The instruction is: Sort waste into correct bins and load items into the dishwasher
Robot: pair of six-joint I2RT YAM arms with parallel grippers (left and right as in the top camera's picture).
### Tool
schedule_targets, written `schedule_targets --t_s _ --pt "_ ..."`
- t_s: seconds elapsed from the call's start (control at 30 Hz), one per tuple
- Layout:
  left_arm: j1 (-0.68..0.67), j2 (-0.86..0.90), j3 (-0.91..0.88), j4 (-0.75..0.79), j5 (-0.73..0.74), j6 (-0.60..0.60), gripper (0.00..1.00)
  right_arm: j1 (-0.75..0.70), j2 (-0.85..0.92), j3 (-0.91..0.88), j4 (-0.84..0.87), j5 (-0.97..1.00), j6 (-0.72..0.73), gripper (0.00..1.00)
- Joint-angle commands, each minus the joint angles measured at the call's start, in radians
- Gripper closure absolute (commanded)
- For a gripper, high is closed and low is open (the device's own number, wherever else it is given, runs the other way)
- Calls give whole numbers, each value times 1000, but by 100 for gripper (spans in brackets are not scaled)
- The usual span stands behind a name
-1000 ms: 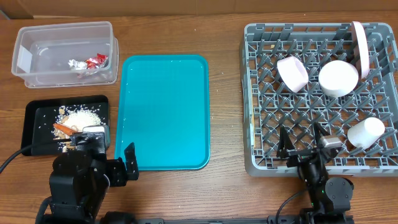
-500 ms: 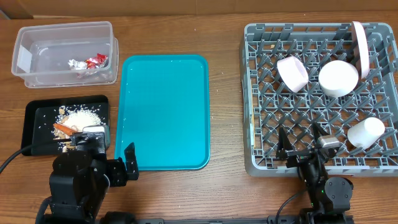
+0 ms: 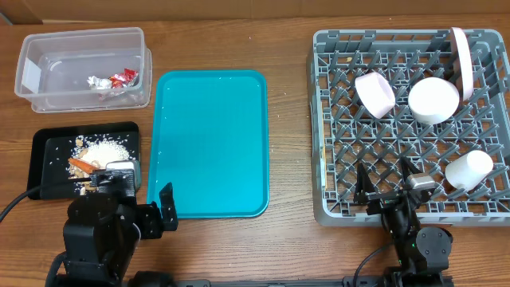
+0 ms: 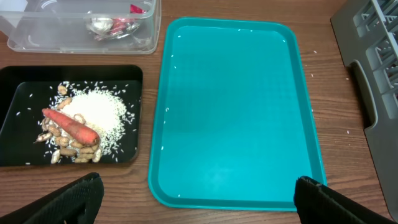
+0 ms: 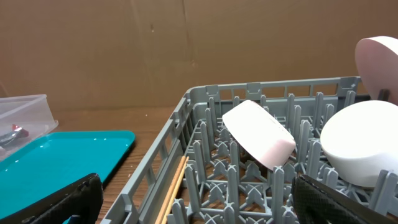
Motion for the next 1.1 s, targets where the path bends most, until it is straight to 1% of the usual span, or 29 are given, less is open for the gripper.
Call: schedule_targets --t_s 0.0,0.1,0.17,0.2,0.23,0.33,0.4,0.43,0.47,0.63,0.7,0.77,0.87,0.93,1.07 --pt "5 -9 -6 3 -13 -6 0 6 -11 -10 6 -5 -3 0" --pt "5 -56 -31 -3 -24 -5 0 6 -11 -10 6 -5 -3 0" --pt "5 -105 -98 55 -24 -2 0 6 -11 -10 6 -5 -3 0" --pt "5 -150 -172 124 -24 -3 0 6 -11 -10 6 -5 -4 0" --pt "5 -211 -280 230 -20 -3 0 6 -11 -10 6 -5 -3 0" --pt "5 -315 -464 415 -5 -3 0 6 -11 -10 6 -5 -4 0" --pt "5 -413 -626 604 14 -4 0 6 -11 -10 6 -5 -4 0" --pt "5 -441 -672 666 14 -11 0 6 -11 -10 6 -5 -4 0" --pt "6 -482 -739 768 14 -10 0 6 -11 -10 6 -5 -4 0" --pt "26 -579 -936 1102 16 -2 0 6 -11 -10 6 -5 -3 0" --pt "45 -587 -996 1207 62 32 0 6 -11 -10 6 -5 -3 0" --pt "58 -587 -1020 1217 93 52 0 6 -11 -10 6 -5 -3 0" --pt "58 -587 -1020 1103 91 59 0 6 -11 -10 6 -5 -4 0" --pt "57 -587 -1019 1060 88 59 0 6 -11 -10 6 -5 -3 0" --pt "57 -587 -1019 1059 88 59 0 6 -11 -10 6 -5 -3 0"
